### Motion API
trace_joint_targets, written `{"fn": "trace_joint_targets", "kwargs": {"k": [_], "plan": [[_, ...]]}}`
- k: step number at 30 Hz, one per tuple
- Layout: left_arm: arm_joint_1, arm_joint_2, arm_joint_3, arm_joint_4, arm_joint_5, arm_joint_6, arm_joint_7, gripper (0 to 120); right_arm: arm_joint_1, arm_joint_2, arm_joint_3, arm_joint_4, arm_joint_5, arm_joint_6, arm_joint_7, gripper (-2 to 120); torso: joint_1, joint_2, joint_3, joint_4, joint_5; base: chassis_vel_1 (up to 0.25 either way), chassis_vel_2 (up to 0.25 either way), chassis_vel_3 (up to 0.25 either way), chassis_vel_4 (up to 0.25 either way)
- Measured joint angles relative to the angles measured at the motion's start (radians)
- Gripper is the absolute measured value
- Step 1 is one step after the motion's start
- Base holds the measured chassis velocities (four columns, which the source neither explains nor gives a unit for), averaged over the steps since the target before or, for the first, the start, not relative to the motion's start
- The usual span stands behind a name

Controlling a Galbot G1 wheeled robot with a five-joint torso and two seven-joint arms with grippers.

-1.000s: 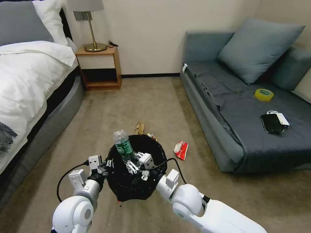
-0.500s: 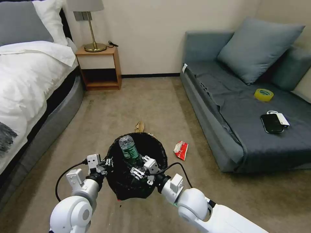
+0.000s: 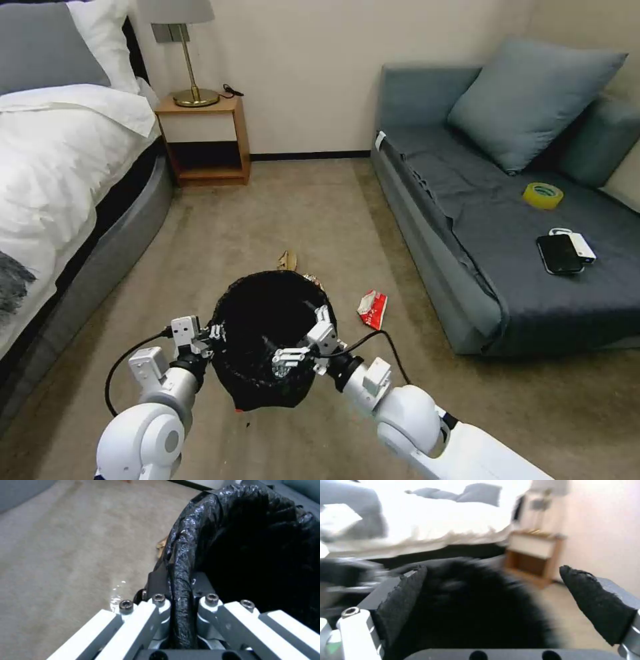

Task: Pick up the trash bin, then pick up the garbage on the floor and place it into the trash bin.

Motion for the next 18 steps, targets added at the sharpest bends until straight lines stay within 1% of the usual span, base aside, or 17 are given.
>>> {"fn": "trace_joint_targets", "kwargs": {"k": [1,2,3,7,8,12,13,16,18], "plan": [[0.000,0.000,-0.004,0.001,0.006,-0.004,0.000,5,-0.029,0.009,0.039,0.005,-0.041,0.013,0.018,100,0.000,0.000,0.000,0.0000,0.0001,0.000,0.000,0.000,0.000],[0.000,0.000,-0.004,0.001,0.006,-0.004,0.000,5,-0.029,0.009,0.039,0.005,-0.041,0.013,0.018,100,0.000,0.000,0.000,0.0000,0.0001,0.000,0.000,0.000,0.000],[0.001,-0.003,-0.009,0.001,0.016,-0.011,-0.002,5,-0.089,0.028,0.123,0.013,-0.113,0.030,0.045,100,0.000,0.000,0.000,0.0001,0.0001,0.000,0.000,0.000,0.000],[0.001,-0.009,-0.014,0.000,0.033,-0.026,-0.007,5,-0.239,0.087,0.288,0.035,-0.226,0.059,0.109,100,0.000,0.000,0.000,-0.0003,0.0001,0.000,0.000,0.000,0.000],[0.001,-0.009,-0.014,0.000,0.033,-0.026,-0.007,5,-0.239,0.087,0.288,0.035,-0.226,0.059,0.109,100,0.000,0.000,0.000,-0.0003,0.0001,0.000,0.000,0.000,0.000],[0.001,-0.012,-0.020,0.000,0.050,-0.036,-0.011,5,-0.364,0.167,0.420,0.079,-0.288,0.062,0.146,100,0.000,0.000,0.000,-0.0002,0.0001,0.000,0.000,0.000,0.000],[0.001,-0.012,-0.020,0.000,0.050,-0.036,-0.011,5,-0.364,0.167,0.420,0.079,-0.288,0.062,0.146,100,0.000,0.000,0.000,-0.0002,0.0001,0.000,0.000,0.000,0.000],[-0.002,-0.014,-0.028,0.005,0.065,-0.046,-0.011,5,-0.441,0.217,0.487,0.108,-0.301,0.065,0.148,100,0.000,0.000,0.000,-0.0001,-0.0001,0.000,0.000,0.000,0.000],[-0.004,-0.014,-0.031,0.007,0.066,-0.046,-0.013,5,-0.463,0.229,0.499,0.112,-0.306,0.070,0.149,100,0.000,0.000,0.000,-0.0002,0.0001,0.000,0.000,0.000,0.000]]}}
